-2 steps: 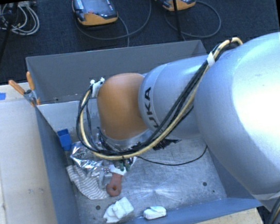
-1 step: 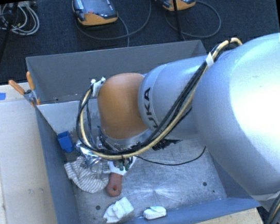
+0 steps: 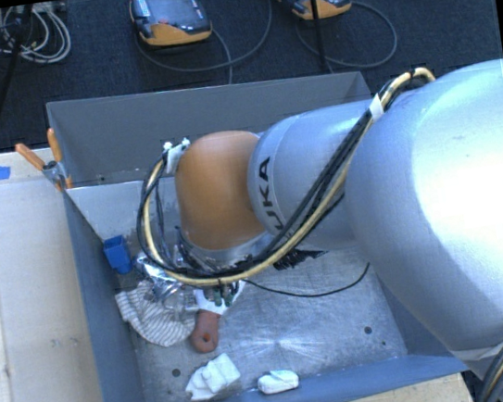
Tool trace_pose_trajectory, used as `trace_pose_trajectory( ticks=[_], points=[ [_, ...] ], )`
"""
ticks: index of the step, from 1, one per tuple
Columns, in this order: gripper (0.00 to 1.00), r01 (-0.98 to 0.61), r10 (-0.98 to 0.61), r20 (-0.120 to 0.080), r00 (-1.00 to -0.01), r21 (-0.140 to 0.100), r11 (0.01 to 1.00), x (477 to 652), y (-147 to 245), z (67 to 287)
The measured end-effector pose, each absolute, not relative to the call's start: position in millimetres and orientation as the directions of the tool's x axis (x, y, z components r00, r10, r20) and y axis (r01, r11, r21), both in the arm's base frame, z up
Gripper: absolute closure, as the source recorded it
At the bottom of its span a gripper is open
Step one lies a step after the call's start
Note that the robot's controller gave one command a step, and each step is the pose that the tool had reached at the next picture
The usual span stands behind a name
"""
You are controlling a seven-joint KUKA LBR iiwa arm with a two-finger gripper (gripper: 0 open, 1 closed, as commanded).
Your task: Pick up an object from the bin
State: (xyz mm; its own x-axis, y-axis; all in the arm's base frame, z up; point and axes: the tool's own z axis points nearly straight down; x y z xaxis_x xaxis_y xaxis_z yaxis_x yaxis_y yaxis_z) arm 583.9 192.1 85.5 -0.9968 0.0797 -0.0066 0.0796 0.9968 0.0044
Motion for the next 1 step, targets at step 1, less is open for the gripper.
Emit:
trace_pose_trajectory(
  ticks=[1],
  points=[
    [1.0, -0.023, -0.023, -0.008, -1.0, 0.002, 1.0, 575.8, 198.3, 259.4]
  ],
)
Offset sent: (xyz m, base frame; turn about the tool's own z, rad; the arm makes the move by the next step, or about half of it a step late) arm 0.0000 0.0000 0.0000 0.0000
